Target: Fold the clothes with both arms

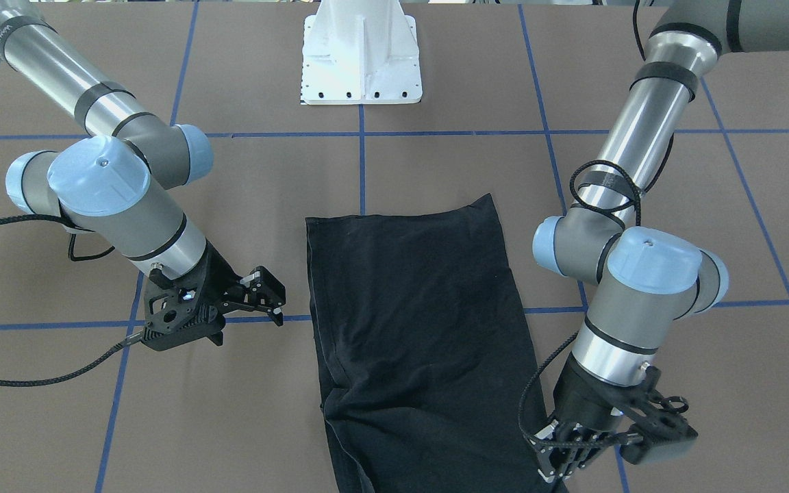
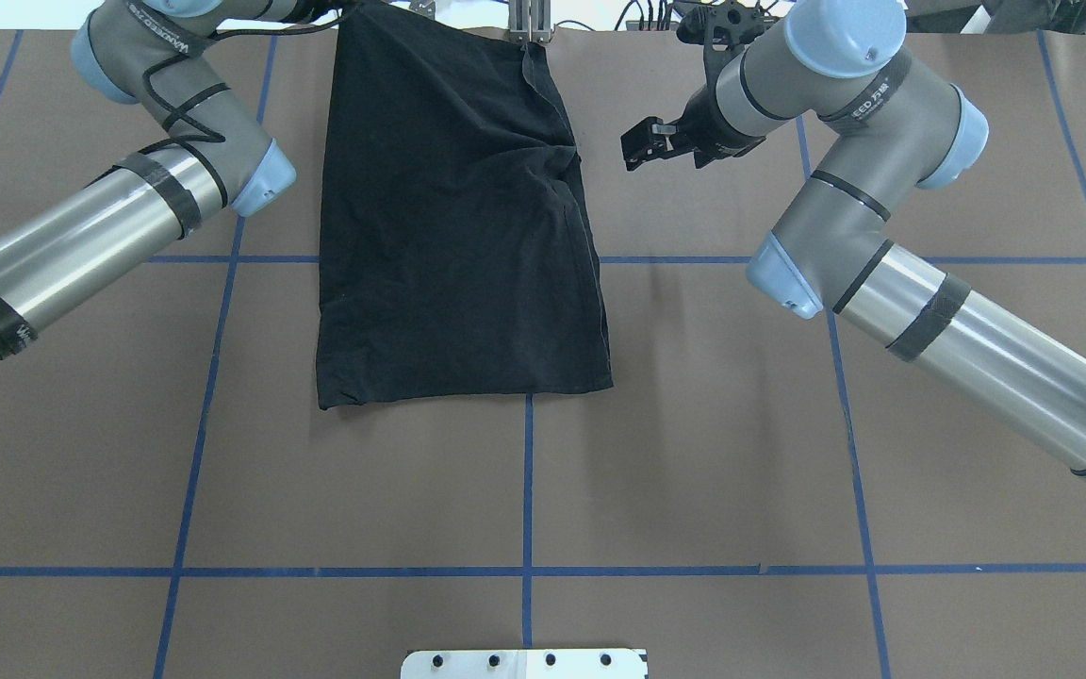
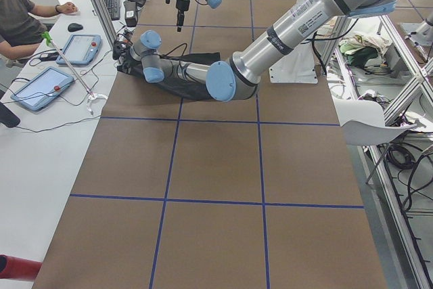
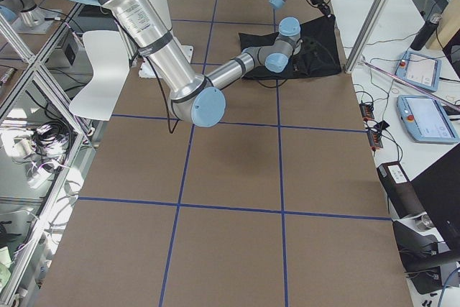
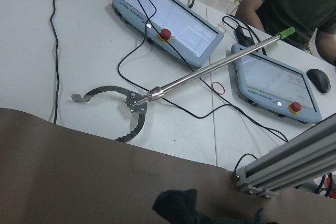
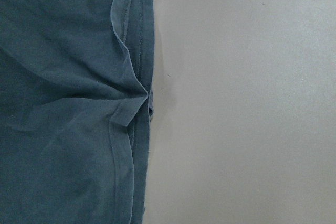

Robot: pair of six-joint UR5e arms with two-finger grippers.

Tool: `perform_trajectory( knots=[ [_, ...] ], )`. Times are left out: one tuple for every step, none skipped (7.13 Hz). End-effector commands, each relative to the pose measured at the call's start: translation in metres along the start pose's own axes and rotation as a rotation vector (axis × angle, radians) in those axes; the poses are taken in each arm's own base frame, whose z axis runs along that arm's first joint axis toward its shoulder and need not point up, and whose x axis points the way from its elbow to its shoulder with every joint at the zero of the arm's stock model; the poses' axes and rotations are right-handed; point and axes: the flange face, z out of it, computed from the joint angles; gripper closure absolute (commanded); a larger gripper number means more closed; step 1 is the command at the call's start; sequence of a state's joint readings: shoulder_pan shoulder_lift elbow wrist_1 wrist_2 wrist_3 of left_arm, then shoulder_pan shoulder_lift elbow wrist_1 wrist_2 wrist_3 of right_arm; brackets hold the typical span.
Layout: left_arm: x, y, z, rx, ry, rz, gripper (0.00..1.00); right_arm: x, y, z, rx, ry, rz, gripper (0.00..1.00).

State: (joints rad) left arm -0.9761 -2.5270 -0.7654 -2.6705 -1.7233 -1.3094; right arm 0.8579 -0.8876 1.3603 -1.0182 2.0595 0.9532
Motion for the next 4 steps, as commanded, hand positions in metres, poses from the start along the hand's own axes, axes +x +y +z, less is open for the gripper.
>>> perform_trajectory(
  knots=[
    [-0.003, -0.044, -0.021, -0.004, 0.0, -0.013, 0.0, -0.006, 0.004, -0.002, -0.023, -0.026, 0.069, 0.0],
    [-0.001, -0.053, -0.029, -0.029, -0.01, -0.02, 0.0, -0.024, 0.019, -0.002, -0.036, -0.052, 0.102, 0.0],
    [-0.003, -0.046, -0.042, -0.064, -0.009, 0.003, 0.0, -0.047, 0.039, 0.007, -0.062, -0.071, 0.188, 0.0],
    [-0.014, -0.03, -0.061, -0.133, 0.006, 0.013, 0.0, -0.073, 0.052, 0.006, -0.078, -0.092, 0.287, 0.0]
  ],
)
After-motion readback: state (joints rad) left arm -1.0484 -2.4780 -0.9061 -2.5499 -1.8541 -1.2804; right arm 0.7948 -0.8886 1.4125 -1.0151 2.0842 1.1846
